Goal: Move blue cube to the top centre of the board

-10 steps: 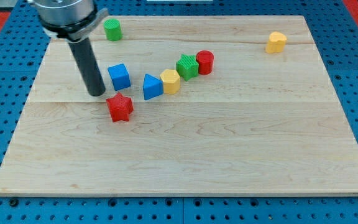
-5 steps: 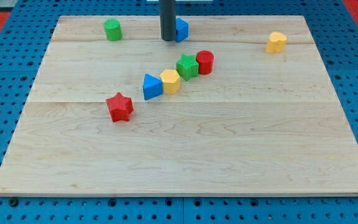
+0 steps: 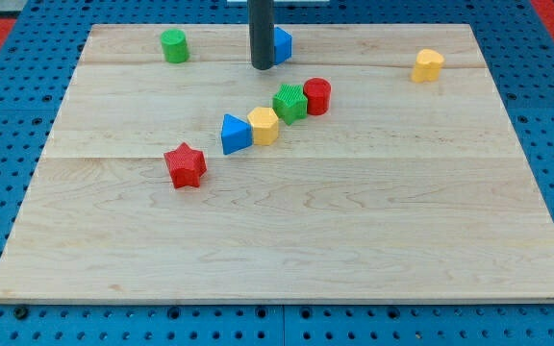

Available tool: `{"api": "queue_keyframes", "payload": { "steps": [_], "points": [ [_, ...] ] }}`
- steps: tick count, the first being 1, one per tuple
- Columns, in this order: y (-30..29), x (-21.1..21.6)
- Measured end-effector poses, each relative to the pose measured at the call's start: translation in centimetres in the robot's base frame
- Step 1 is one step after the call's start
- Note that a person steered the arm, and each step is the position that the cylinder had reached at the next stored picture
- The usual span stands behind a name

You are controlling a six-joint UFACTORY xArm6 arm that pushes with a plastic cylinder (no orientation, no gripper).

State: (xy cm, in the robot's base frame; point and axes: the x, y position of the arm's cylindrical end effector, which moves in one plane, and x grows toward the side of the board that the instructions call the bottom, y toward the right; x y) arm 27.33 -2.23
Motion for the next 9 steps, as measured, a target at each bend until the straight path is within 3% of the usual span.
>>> {"api": "queue_keyframes", "payload": {
  "steps": [9],
  "points": [
    [0.16, -0.54]
  ]
}}
